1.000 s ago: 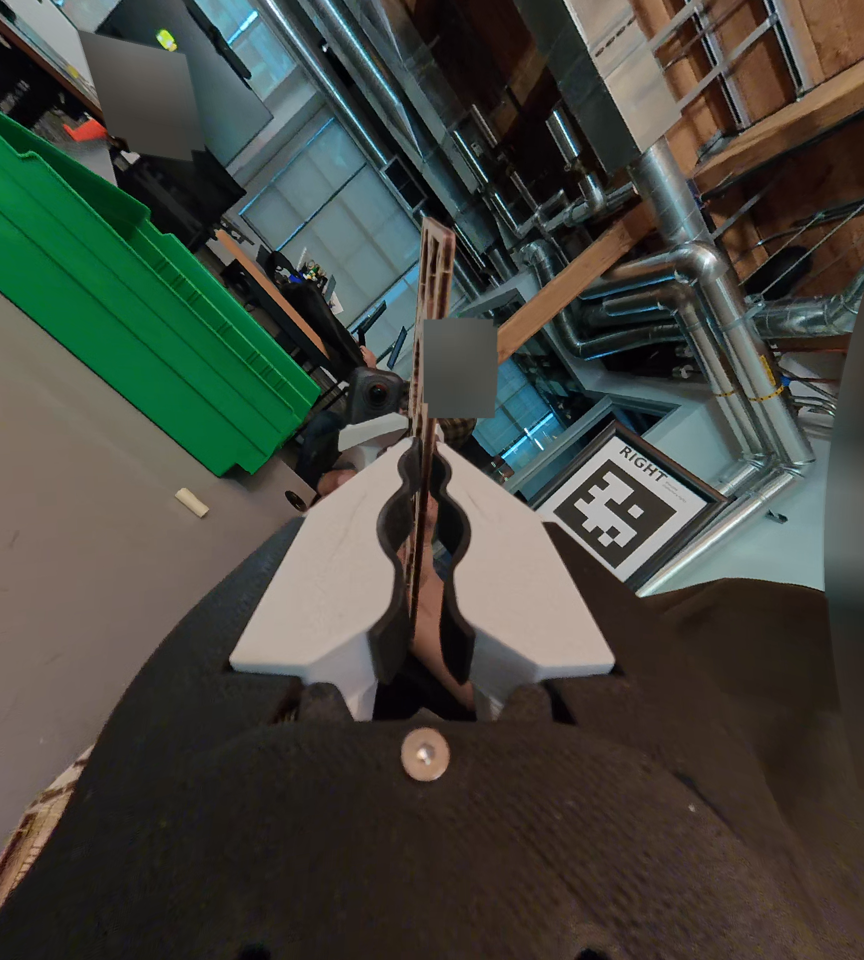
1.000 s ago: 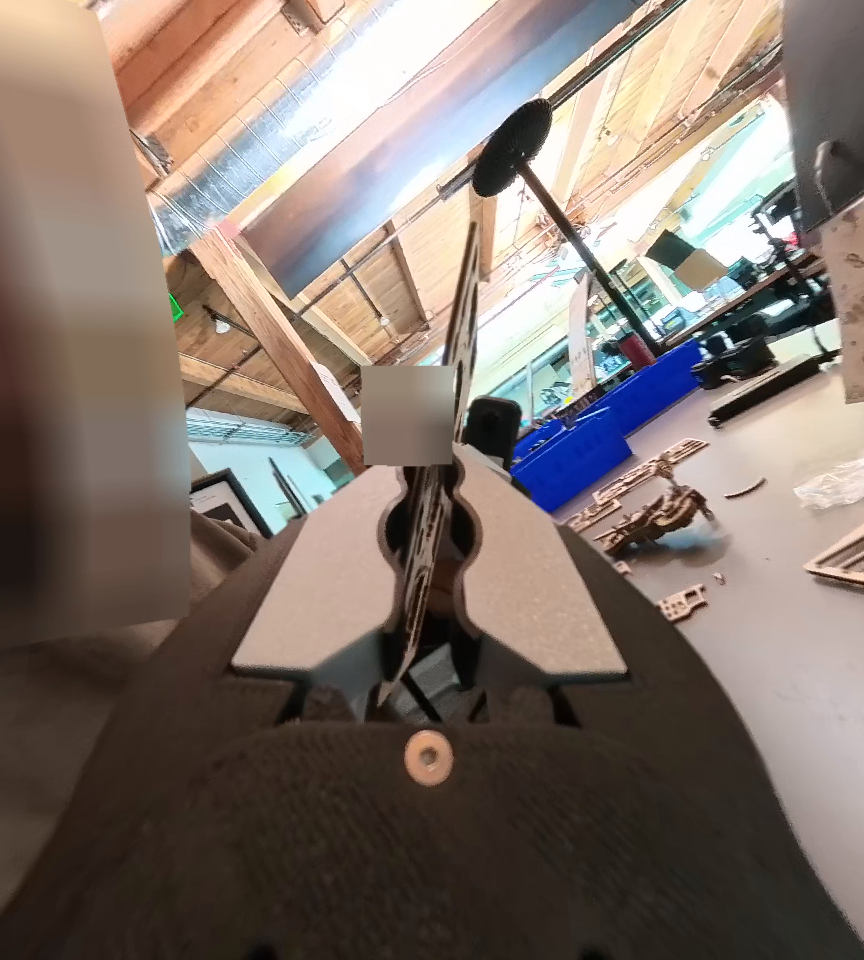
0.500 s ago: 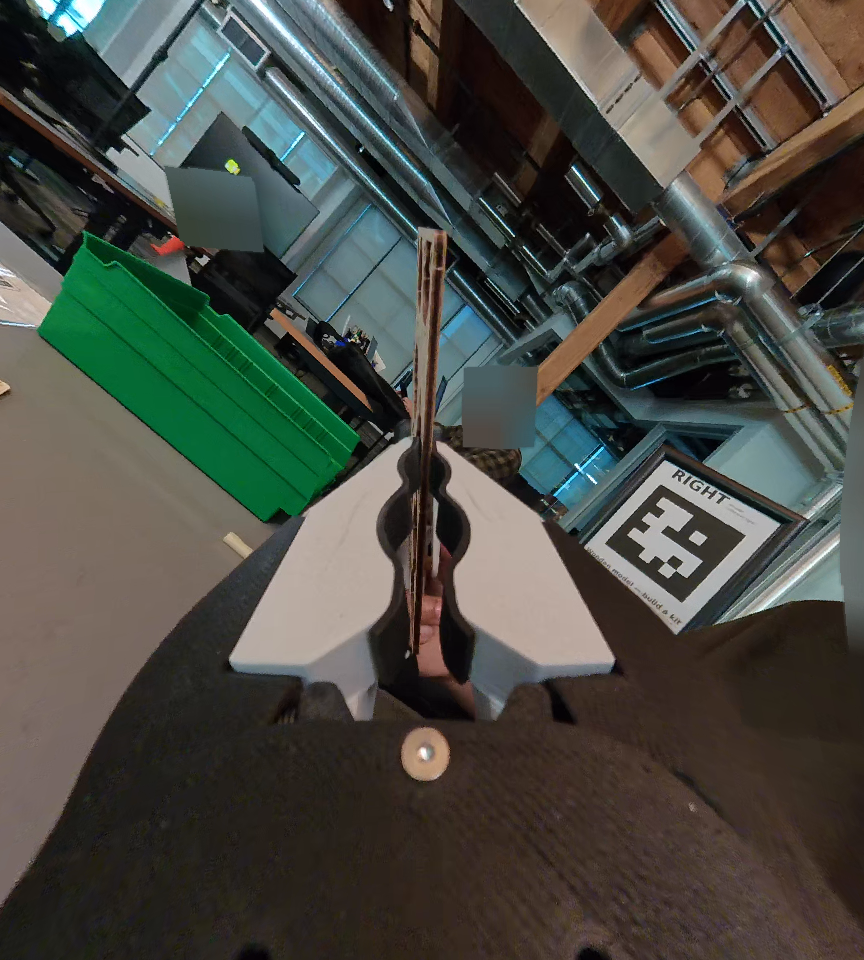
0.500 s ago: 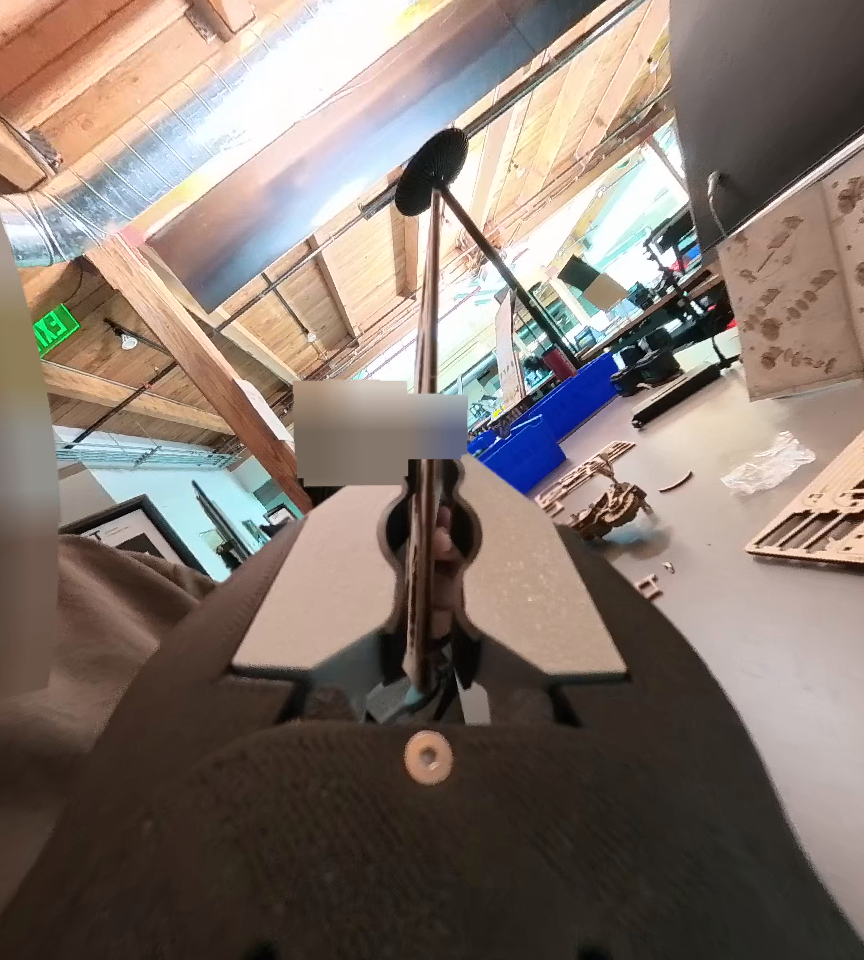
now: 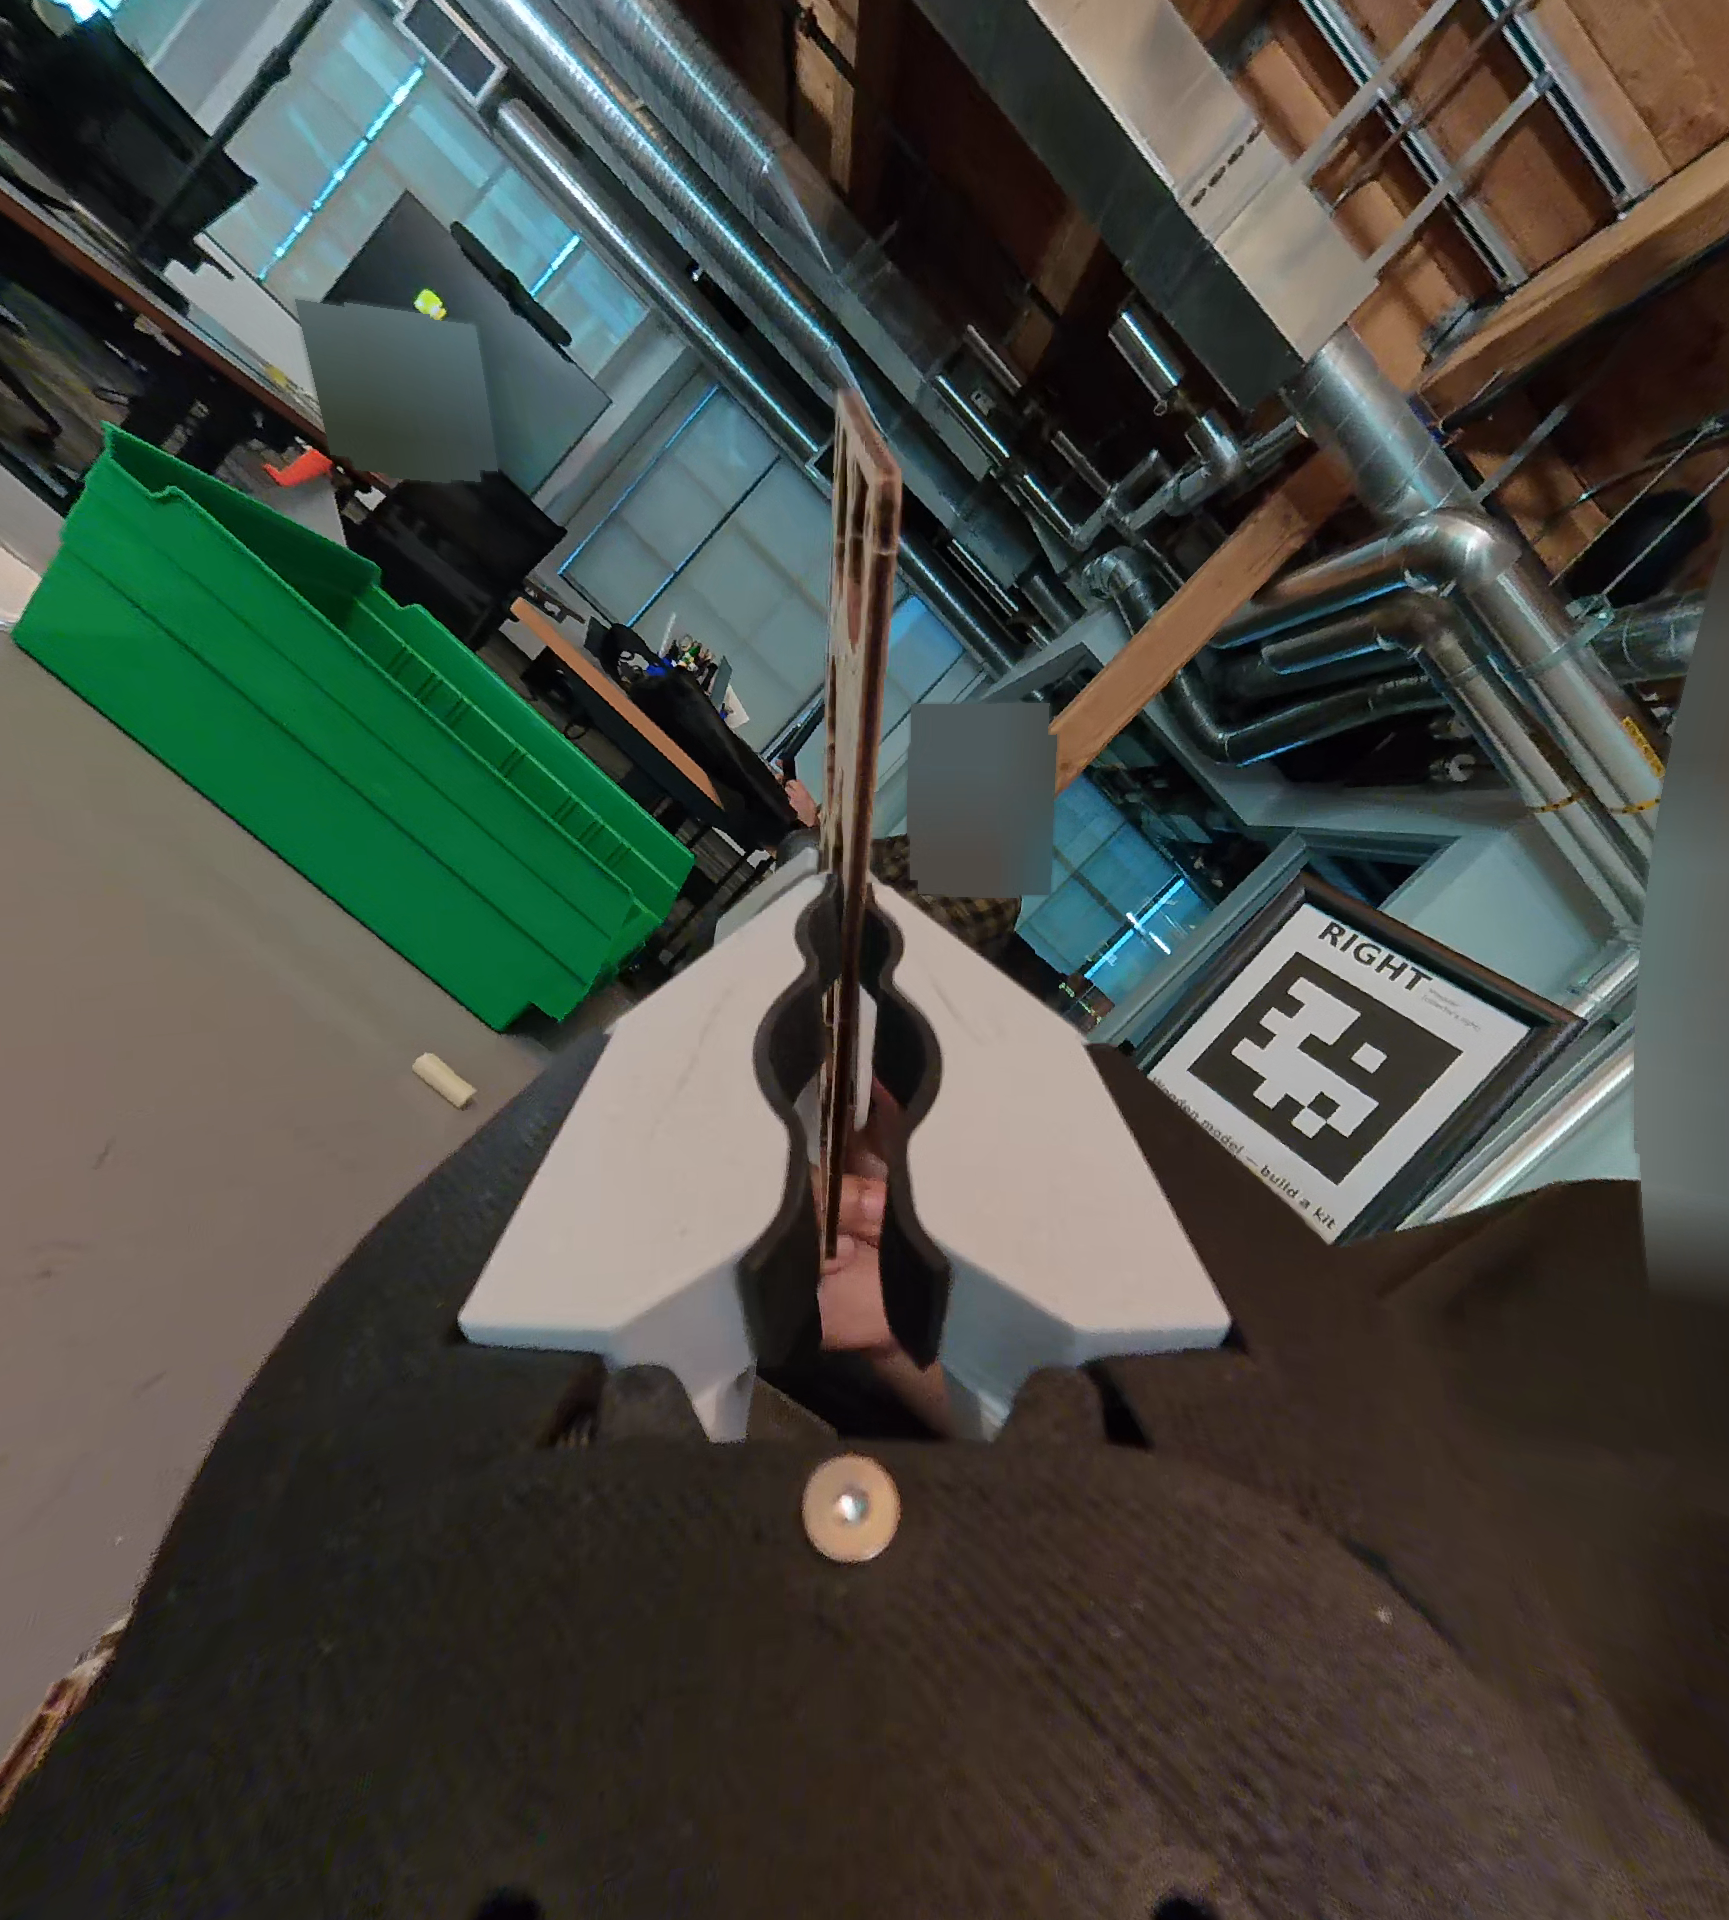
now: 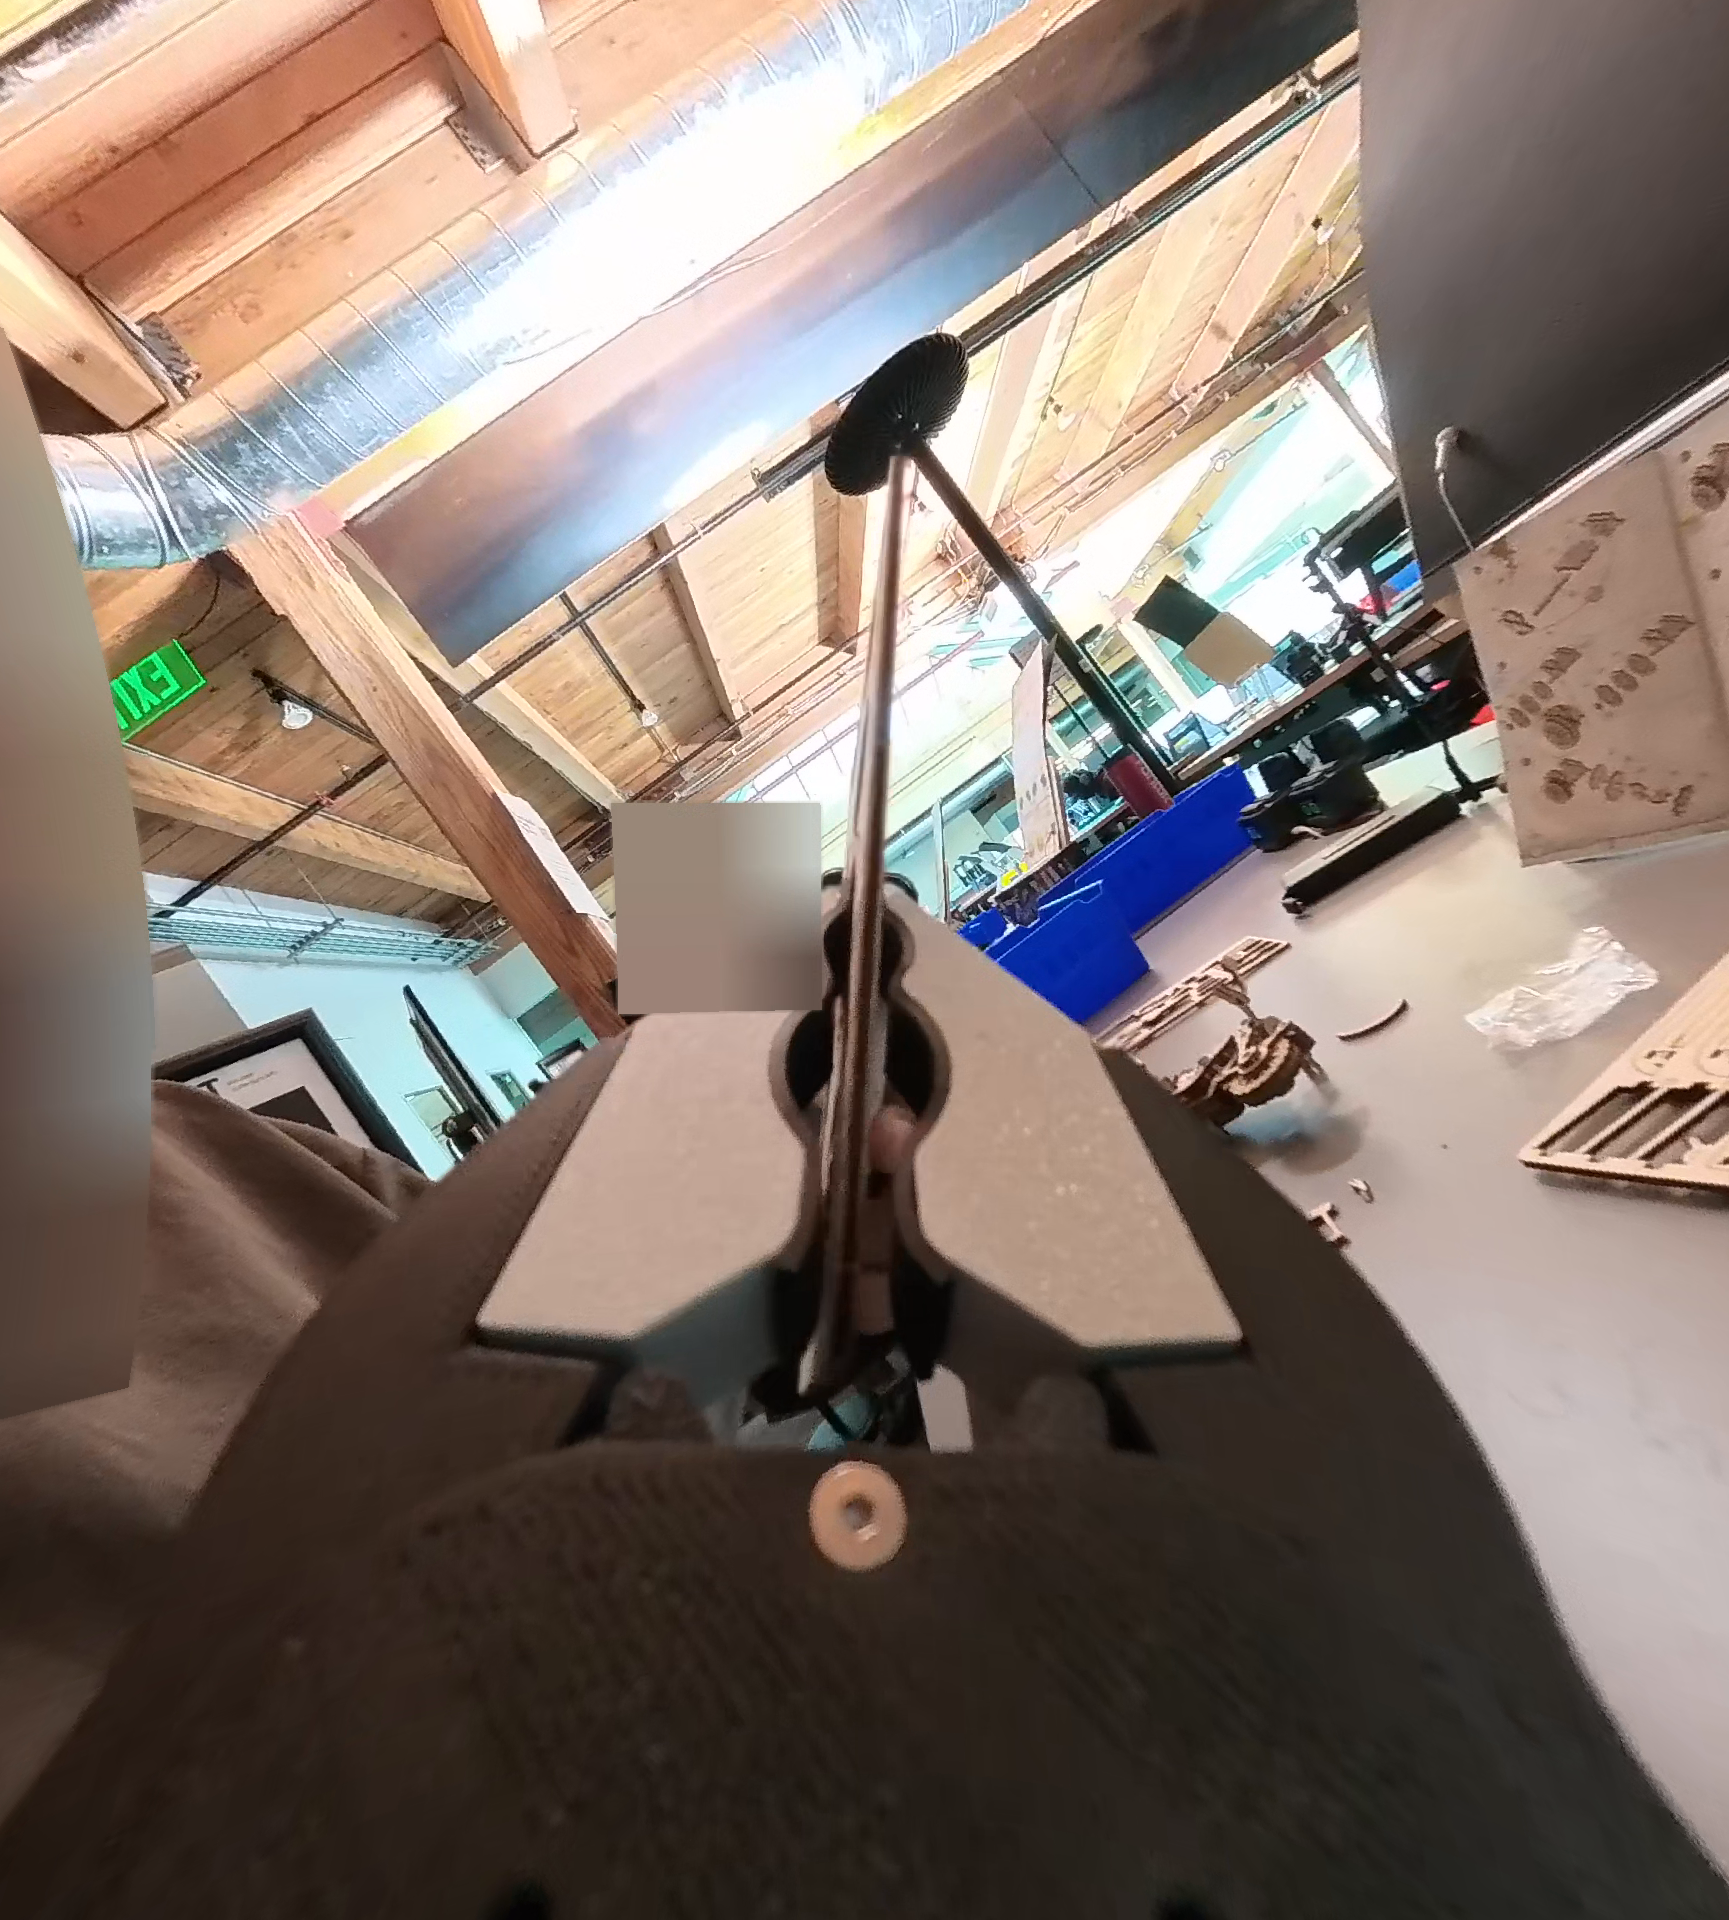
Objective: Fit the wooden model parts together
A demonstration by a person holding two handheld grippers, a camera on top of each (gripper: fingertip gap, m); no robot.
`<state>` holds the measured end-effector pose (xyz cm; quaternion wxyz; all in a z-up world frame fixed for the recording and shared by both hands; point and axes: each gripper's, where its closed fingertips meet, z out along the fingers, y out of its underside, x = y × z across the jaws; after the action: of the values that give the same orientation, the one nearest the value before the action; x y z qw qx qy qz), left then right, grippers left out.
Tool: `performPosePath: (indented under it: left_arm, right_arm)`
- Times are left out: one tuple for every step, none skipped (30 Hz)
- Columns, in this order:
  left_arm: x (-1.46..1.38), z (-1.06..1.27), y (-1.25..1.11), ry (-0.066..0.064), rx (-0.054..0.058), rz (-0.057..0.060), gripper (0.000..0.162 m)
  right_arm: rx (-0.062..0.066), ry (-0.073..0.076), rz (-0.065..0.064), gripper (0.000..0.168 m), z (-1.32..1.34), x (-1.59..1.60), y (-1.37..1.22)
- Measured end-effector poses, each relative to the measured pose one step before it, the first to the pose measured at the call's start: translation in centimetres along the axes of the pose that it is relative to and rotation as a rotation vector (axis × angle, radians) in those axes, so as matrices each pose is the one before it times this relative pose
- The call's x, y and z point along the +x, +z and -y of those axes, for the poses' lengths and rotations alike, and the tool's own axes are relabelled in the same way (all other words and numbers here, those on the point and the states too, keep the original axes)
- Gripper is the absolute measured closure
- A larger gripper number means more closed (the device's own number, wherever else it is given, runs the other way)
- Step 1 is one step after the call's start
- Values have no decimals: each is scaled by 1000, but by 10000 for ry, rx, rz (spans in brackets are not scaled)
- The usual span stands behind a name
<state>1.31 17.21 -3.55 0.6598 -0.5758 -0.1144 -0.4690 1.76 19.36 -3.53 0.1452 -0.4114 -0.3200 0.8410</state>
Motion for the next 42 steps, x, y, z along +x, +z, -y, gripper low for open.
performPosePath:
  left_arm:
    - [65,-175,67,59,-84,-26,162]
    - [72,-155,68,75,-74,-18,162]
    - [55,-96,51,68,-41,-9,162]
    - [43,-28,25,21,-26,-30,162]
    - [46,-1,15,-20,-41,-46,162]
    - [1,-1,0,-12,-36,-28,162]
    - [30,-1,-1,23,-21,-26,162]
    - [24,-11,-6,4,-19,-21,162]
    - [26,-24,27,-14,-15,-22,162]
    - [23,-16,8,-8,-13,-20,162]
    - [17,-18,-9,-1,-19,-19,162]
    - [17,-7,4,-5,-12,-21,162]
    - [14,13,-17,-20,4,-21,162]
    - [22,24,-11,-23,11,-25,162]
    - [16,10,-10,-38,10,-27,162]
    - [17,-29,17,-22,-9,-18,162]
    - [6,-46,17,1,-15,-6,162]
    - [-5,-21,5,-1,-11,4,162]
    - [9,-9,3,9,-13,-10,162]
    - [42,-15,8,-1,-12,-25,162]
    - [24,-2,22,-3,-12,-5,162]
    - [35,-17,22,-12,-18,-5,162]
    - [39,-25,26,-44,-15,-5,162]
    - [-29,3,18,23,12,58,162]
    - [11,6,-18,93,47,26,162]
    - [87,16,-22,73,56,-43,162]
    - [66,44,-32,55,65,-35,162]
    - [65,12,-17,116,55,-15,162]
    - [78,-21,1,233,36,34,162]
    - [104,-45,43,267,-3,69,162]
    - [71,-99,85,264,-74,100,162]
    - [55,-3,58,210,-51,83,162]
    - [82,81,19,-11,-15,-36,162]
    - [-7,115,-34,-145,10,-46,162]
    - [-114,65,-62,-38,27,22,162]
    - [-125,27,-74,68,45,67,162]
    - [-102,18,-63,-10,34,27,162]
    - [-43,65,-29,-140,45,-56,162]
    - [-27,116,-26,-233,73,-80,162]
    - [-63,159,-41,-247,110,-65,162]
    - [-50,140,-83,-177,117,-42,162]
    - [-43,47,-46,-130,52,-30,162]
  right_arm:
    - [54,-24,15,168,89,-54,-25]
    - [42,-40,11,168,64,-54,-20]
    - [12,-39,18,168,43,-71,-36]
    - [-11,-54,26,168,18,-66,-31]
    - [-5,-53,28,168,12,-56,-12]
    - [1,-24,42,168,7,-71,-1]
    - [9,18,50,168,7,-54,8]
    - [26,47,54,168,6,-28,-9]
    - [41,51,55,168,28,-21,-8]
    - [29,47,48,168,4,-20,-21]
    - [15,27,41,168,5,-13,-16]
    - [8,-12,27,168,4,-23,1]
    - [7,-51,12,168,6,-26,17]
    - [10,-61,-15,167,10,1,21]
    - [14,-63,-52,167,11,58,-6]
    - [22,-62,-77,168,23,72,-24]
    - [17,-61,-18,168,24,1,-24]
    - [-5,-17,-2,168,-6,3,-19]
    - [1,16,32,168,2,-55,1]
    - [20,14,48,168,8,-67,-9]
    - [27,7,43,168,25,-56,-16]
    - [25,-11,46,168,16,-58,-20]
    - [13,-39,15,168,19,-26,-29]
    - [-21,-51,-49,168,4,46,-3]
    - [-26,-102,-64,168,7,-33,30]
    - [-11,-191,-86,168,22,-93,64]
    - [-13,-232,-136,168,7,-58,58]
    - [-32,-184,-136,168,8,-11,39]
    - [-30,-115,-109,168,11,11,15]
    - [-2,-74,-118,168,14,91,-18]
    - [28,-51,-112,168,49,116,-61]
    - [46,-11,1,168,57,-53,-25]
    - [48,33,27,168,56,-96,33]
    - [14,63,-30,168,1,9,74]
    - [-19,54,-89,168,-40,105,71]
    - [-13,25,-91,168,-65,102,53]
    - [-5,55,-41,168,-53,45,35]
    - [36,67,53,168,21,-87,23]
    - [76,47,63,168,73,-110,30]
    - [158,10,70,168,175,-142,7]
    - [234,-22,-13,168,312,-33,-78]
    - [193,-4,-52,168,273,67,-122]
